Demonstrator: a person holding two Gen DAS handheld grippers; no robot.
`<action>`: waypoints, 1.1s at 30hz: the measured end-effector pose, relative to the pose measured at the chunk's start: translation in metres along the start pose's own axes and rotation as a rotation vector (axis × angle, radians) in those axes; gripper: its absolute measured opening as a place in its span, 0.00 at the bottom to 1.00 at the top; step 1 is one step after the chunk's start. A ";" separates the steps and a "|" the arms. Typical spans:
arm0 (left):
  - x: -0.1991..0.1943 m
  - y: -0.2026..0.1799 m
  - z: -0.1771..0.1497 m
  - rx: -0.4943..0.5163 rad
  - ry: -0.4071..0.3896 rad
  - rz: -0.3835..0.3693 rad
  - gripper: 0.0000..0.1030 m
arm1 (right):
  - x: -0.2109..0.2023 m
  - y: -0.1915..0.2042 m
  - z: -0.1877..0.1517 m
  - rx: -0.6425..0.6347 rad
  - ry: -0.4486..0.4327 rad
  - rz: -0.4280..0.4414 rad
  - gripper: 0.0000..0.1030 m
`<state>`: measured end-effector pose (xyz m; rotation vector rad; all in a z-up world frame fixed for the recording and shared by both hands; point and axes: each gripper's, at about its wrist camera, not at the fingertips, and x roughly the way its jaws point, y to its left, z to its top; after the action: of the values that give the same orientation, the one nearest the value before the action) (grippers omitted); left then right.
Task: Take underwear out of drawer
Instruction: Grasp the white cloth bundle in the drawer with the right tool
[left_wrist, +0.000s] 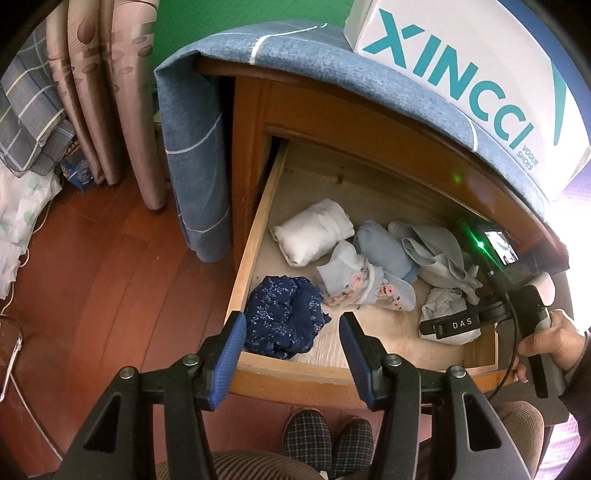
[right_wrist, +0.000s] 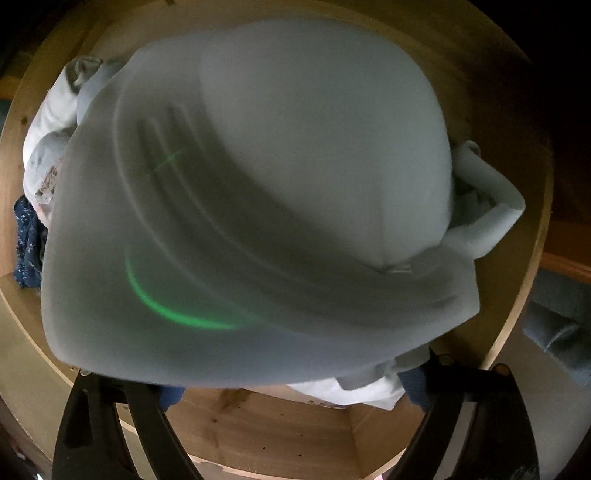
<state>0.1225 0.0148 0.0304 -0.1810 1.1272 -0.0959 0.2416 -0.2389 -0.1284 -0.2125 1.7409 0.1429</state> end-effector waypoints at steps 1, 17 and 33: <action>0.000 0.000 0.000 0.001 0.001 0.001 0.52 | 0.000 0.001 0.000 -0.002 0.002 -0.003 0.82; 0.000 -0.001 0.000 0.003 0.003 0.003 0.52 | -0.013 -0.001 -0.039 0.099 -0.056 0.117 0.54; -0.004 -0.003 -0.001 0.003 -0.008 0.008 0.52 | -0.072 -0.038 -0.104 0.205 -0.235 0.244 0.50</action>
<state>0.1200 0.0129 0.0340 -0.1743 1.1198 -0.0891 0.1624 -0.2935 -0.0382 0.1626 1.5300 0.1595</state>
